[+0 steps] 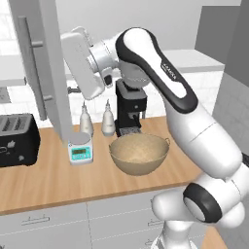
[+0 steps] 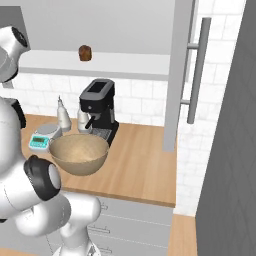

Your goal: Open the cabinet, pick up the bread from the cabinet and place it in the basket. Then move the basket to the dining counter.

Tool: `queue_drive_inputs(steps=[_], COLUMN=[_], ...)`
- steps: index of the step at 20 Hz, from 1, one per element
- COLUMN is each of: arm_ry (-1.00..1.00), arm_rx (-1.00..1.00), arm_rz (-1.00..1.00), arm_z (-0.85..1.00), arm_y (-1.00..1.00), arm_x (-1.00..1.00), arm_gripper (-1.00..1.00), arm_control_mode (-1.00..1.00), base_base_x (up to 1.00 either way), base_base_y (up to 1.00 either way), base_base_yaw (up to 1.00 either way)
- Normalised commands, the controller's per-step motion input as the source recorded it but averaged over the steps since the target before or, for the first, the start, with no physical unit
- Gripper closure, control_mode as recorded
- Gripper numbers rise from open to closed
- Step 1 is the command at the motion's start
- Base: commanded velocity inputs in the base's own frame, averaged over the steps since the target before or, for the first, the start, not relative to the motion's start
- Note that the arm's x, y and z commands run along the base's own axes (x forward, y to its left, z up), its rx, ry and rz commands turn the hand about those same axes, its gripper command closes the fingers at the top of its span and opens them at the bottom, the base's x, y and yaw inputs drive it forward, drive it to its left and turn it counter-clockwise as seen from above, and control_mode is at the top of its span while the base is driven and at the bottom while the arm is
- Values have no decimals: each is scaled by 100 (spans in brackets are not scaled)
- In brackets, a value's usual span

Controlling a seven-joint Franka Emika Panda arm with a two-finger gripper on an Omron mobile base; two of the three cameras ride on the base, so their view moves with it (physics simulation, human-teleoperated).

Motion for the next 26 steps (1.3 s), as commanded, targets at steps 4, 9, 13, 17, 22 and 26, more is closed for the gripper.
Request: queue_drive_inputs(steps=[4, 9, 13, 17, 22, 26], arm_ry=[-32, -18, -15, -19, -25, -33], arm_rx=[-8, -20, -19, -19, -18, -22], arm_rz=[-5, -15, -11, -14, -10, -12], arm_z=[0, 0, 0, 0, 0, -18], arm_y=[89, -29, -100, -100, -100, -98], arm_x=[14, 45, 24, 0, 0, 0], arm_gripper=[-100, -100, -100, -100, -100, -100], arm_control_mode=[-100, -100, -100, -100, -100, -100], base_base_x=[0, 0, 0, 0, 0, 0], base_base_y=[0, 0, 0, 0, 0, 0], base_base_yaw=[0, 0, 0, 0, 0, 0])
